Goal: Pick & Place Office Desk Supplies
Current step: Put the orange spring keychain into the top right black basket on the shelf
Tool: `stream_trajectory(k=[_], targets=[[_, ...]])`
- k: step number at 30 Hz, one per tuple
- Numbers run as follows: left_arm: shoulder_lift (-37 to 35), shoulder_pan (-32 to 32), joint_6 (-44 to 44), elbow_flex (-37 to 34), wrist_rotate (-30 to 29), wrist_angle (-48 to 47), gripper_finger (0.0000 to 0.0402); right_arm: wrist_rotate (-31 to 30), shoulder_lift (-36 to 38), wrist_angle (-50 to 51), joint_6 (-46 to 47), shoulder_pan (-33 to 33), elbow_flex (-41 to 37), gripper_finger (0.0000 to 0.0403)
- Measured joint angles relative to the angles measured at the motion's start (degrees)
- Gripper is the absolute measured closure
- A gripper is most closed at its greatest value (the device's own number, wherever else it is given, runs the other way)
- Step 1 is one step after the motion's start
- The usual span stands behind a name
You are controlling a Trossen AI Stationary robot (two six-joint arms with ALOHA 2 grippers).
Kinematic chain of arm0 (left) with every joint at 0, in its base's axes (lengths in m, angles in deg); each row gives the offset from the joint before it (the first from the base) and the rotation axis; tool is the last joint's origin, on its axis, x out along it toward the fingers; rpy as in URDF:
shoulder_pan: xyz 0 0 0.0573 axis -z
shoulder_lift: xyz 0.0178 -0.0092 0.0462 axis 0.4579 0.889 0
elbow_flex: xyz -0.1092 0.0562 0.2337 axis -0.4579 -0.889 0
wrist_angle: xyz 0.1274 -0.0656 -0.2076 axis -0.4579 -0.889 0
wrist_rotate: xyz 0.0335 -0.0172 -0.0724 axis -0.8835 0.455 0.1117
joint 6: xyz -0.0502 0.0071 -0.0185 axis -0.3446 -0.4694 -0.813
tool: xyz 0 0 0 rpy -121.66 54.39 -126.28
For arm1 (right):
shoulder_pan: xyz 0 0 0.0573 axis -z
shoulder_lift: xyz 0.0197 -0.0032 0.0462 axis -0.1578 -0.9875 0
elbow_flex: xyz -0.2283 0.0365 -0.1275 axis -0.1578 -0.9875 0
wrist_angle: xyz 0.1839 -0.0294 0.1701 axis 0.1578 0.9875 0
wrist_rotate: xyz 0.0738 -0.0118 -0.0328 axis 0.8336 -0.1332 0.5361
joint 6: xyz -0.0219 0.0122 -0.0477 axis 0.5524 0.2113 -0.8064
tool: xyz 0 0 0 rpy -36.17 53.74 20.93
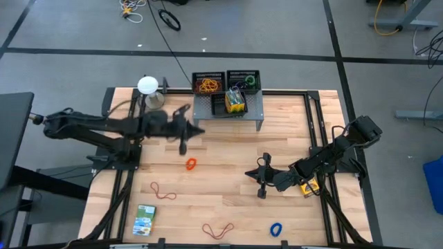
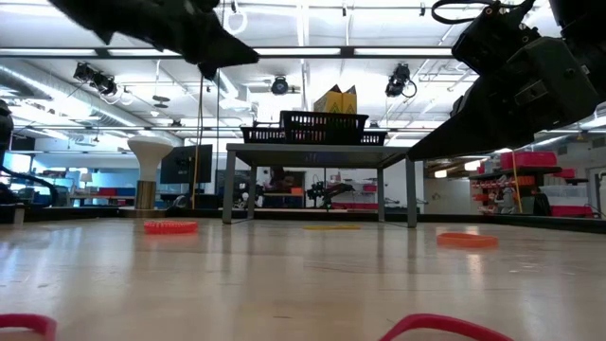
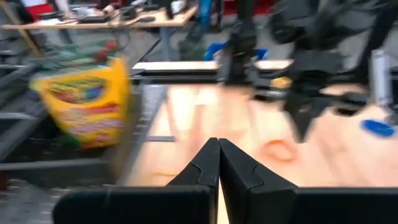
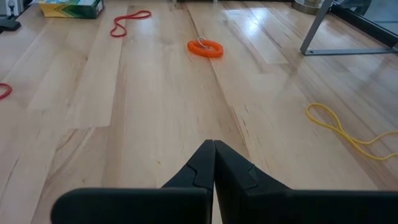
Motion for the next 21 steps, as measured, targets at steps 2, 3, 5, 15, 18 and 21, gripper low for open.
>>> stream_trajectory(k=[2,3,5,15,18,21], targets=[[0.16,4.52,-2.71,-2.9,-4.01,4.16,0.0392,0.01,0.0,-0.11,-0.01,0.0,0.0,0.0394],[0.27,6.71,-3.33,-4.01,-6.42,4.96,0.0392,0.0,0.0,-0.26,-0.01,0.0,0.0,0.0394],[0.86,10.76,-4.31,-5.3,-11.11,4.8,0.0392,0.0,0.0,-0.45,0.01,0.02,0.02,0.0394],[7.02,22.55,-18.13,-5.93,-24.65,3.7,0.0391,-0.01,0.0,-0.91,-0.01,0.02,0.02,0.0394],[10.18,25.12,-21.43,-5.93,-26.22,3.2,0.0391,-0.01,0.0,-0.91,-0.01,0.02,0.02,0.0394],[14.21,27.27,-24.96,-5.93,-27.84,3.29,0.0391,-0.02,0.0,-0.91,-0.01,0.02,0.02,0.0394]])
